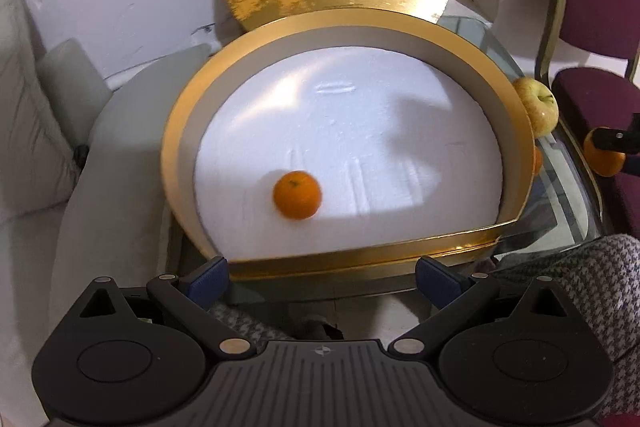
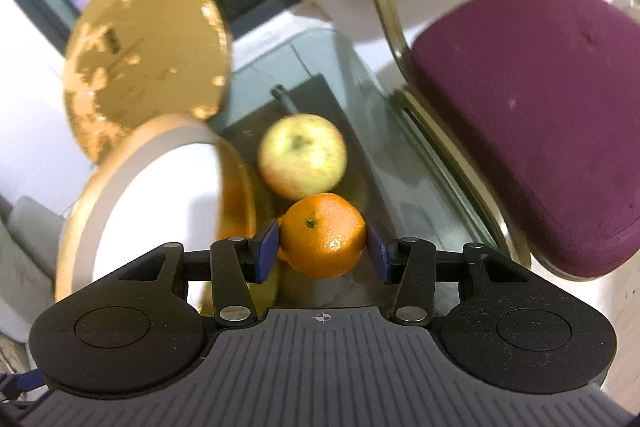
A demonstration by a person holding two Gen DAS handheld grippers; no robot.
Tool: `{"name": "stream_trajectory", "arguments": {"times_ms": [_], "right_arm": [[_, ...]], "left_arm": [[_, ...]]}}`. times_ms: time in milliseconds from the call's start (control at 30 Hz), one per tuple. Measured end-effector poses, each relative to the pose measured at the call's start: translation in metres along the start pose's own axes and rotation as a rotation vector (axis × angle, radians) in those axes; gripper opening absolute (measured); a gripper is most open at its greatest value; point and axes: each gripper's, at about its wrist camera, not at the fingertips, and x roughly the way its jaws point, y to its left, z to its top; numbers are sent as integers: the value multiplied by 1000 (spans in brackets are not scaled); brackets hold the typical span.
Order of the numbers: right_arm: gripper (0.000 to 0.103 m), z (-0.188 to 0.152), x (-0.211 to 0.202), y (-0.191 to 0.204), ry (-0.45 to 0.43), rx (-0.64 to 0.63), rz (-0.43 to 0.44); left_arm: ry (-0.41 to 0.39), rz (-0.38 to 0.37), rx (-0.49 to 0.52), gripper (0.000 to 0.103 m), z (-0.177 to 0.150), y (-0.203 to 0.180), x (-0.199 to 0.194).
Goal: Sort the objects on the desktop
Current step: 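Lower the right tool onto the next mandarin beside the apple and grasp it, then move the mandarin with the right tool into the box and release it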
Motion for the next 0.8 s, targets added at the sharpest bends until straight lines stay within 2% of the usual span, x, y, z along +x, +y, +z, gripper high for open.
{"name": "stream_trajectory", "arguments": {"times_ms": [200, 367, 800], "right_arm": [[49, -5, -27, 40, -29, -81, 33], [49, -12, -27, 80, -17, -162, 61], [49, -46, 15, 168, 113, -355, 109]], "left_arm": [[-51, 14, -77, 101, -6, 34, -14], [-75, 34, -150, 101, -10, 66, -20], [-35, 80, -326, 101, -25, 132, -3]]}}
